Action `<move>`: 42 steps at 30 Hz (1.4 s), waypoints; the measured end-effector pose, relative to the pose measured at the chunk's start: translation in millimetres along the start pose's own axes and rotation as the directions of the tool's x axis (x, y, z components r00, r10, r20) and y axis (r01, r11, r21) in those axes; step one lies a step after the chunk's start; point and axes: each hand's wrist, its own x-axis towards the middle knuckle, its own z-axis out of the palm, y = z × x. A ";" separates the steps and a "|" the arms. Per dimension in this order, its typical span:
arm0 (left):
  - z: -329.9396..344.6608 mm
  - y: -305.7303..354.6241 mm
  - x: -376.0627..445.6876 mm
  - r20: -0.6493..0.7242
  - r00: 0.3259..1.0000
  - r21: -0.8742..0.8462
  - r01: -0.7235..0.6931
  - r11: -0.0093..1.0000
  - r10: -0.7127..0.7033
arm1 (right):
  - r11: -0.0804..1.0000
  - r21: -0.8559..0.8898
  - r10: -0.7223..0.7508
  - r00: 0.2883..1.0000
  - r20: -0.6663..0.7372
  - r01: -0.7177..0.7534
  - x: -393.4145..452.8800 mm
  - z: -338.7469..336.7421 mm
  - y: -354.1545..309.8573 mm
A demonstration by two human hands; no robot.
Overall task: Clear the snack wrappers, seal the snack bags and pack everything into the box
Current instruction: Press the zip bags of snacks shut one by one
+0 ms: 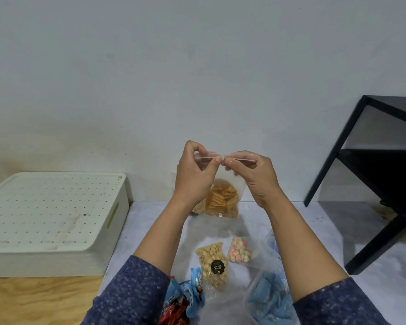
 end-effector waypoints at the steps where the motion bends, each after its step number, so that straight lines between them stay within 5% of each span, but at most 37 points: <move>1: -0.1 0.3 -0.6 0.010 1.000 -0.001 0.001 1.000 -0.001 | 1.000 0.004 -0.006 1.000 -0.010 0.006 0.0 0.1 -0.6; 7: -4.3 2.2 1.7 0.078 0.997 0.039 -0.021 0.999 0.017 | 1.000 -0.002 -0.001 0.998 -0.070 0.001 0.5 1.3 -0.6; 13: -5.2 2.6 3.9 -0.010 0.999 0.062 -0.038 0.997 0.039 | 0.997 -0.070 -0.025 0.999 -0.038 0.022 -0.7 5.6 -5.6; 20: -6.5 -0.1 11.2 -0.060 0.963 0.201 -0.247 0.948 0.264 | 0.951 -0.231 -0.214 0.977 -0.020 0.204 5.2 2.8 -13.5; 34: -6.8 -16.9 20.8 -0.074 0.886 0.340 -0.410 0.847 0.458 | 0.955 -0.255 -0.170 0.983 -0.064 0.149 9.0 7.4 -8.1; 38: -11.0 -19.4 19.8 -0.091 0.907 0.324 -0.364 0.873 0.412 | 0.964 -0.227 -0.143 0.990 -0.006 0.138 6.5 11.1 -10.5; 42: -18.1 -17.0 19.6 -0.192 0.961 0.211 -0.158 0.965 0.199 | 0.912 -0.359 -0.111 0.963 0.245 0.197 0.2 10.1 -12.5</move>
